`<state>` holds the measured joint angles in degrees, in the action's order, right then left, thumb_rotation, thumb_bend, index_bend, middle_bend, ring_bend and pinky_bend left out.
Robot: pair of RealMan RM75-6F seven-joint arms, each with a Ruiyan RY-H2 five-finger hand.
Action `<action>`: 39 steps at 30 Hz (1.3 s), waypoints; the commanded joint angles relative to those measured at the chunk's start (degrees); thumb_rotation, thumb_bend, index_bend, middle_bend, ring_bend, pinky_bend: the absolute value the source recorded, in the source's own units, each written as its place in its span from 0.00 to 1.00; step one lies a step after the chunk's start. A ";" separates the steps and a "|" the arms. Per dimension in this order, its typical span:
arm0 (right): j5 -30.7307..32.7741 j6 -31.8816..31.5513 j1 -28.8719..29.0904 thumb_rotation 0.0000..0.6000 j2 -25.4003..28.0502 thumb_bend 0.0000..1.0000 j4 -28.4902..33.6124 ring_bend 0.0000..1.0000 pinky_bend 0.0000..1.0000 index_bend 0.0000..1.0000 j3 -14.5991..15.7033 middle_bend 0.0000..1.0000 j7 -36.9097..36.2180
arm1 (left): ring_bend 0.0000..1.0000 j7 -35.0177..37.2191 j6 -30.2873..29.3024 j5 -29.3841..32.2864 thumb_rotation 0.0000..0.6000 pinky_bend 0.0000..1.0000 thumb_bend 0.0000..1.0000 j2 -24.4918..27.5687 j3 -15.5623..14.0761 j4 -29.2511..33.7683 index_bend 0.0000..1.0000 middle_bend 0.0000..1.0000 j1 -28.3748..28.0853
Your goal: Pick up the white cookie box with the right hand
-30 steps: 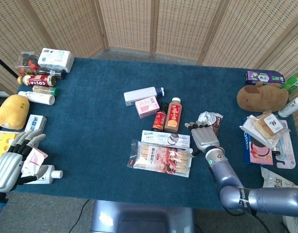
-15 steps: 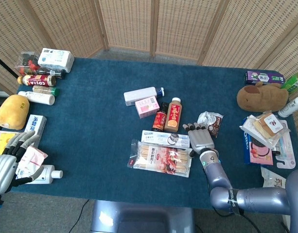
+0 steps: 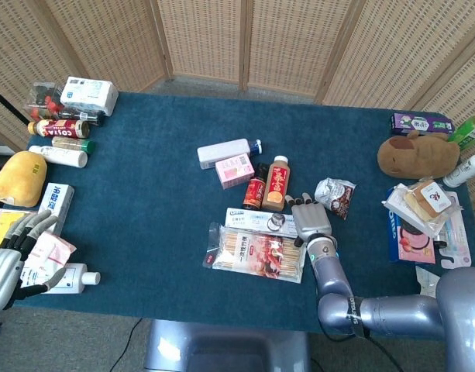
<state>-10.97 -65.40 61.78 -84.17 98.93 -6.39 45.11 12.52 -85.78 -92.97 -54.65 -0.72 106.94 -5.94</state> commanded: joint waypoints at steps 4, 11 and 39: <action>3.85 -1.31 1.28 1.00 -1.92 0.06 -1.68 0.45 0.52 0.16 -2.17 0.44 3.20 | 0.00 0.64 -0.01 0.08 1.00 0.00 0.33 -0.13 -0.12 -0.37 0.11 0.00 0.15; 3.23 -2.55 0.09 1.00 -2.86 0.07 -2.57 0.73 0.74 0.43 -3.33 0.70 2.79 | 0.00 1.68 -0.40 -0.09 1.00 0.00 0.33 -0.20 -0.13 -0.79 0.11 0.00 0.33; -38.11 -9.50 -17.31 1.00 21.72 0.11 22.47 0.88 0.84 0.58 -4.56 0.86 -19.37 | 0.00 0.92 -1.12 -0.55 1.00 0.00 0.32 -1.28 0.19 0.42 0.11 0.00 0.56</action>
<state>-47.62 -75.05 45.64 -63.58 120.16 -10.10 27.72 13.54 -86.85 -93.50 -55.93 -0.54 107.27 -5.40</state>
